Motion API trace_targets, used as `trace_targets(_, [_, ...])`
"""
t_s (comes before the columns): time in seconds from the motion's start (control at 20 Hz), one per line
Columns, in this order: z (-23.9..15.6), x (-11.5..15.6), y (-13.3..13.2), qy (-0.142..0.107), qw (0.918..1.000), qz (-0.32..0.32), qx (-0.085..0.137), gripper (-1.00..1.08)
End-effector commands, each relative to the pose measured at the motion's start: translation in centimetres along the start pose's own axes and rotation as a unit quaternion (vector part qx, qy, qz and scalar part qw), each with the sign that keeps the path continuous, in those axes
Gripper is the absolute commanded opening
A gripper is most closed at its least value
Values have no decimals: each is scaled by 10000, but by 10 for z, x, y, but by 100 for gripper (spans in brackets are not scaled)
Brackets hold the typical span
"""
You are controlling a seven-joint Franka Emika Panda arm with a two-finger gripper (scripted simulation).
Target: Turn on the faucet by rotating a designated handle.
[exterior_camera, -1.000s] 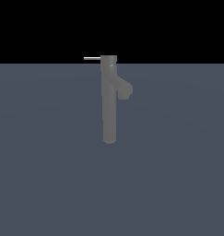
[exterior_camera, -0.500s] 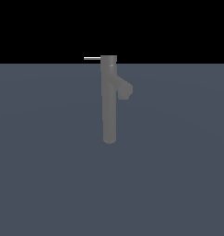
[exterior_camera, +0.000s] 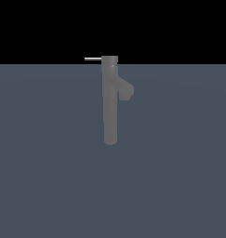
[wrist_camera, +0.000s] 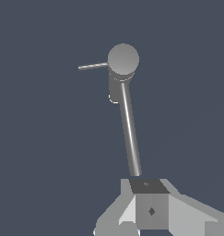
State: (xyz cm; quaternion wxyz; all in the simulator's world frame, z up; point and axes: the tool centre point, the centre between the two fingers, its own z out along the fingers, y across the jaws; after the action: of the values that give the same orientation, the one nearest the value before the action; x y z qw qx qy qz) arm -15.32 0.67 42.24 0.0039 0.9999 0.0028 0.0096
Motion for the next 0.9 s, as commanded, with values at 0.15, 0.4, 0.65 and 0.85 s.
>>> trace_targets(0.15, [31,40,-11,-20,9999,-171,15,-100])
trace_targets(0.4, [57,75,-21,-40,9995,-321,27,-100])
trace_targets(0.65, [83,109,-32,-59,9989,-467,38,-100])
trace_targets(0.85, [100,132,-40,-72,9984,-565,44,-100])
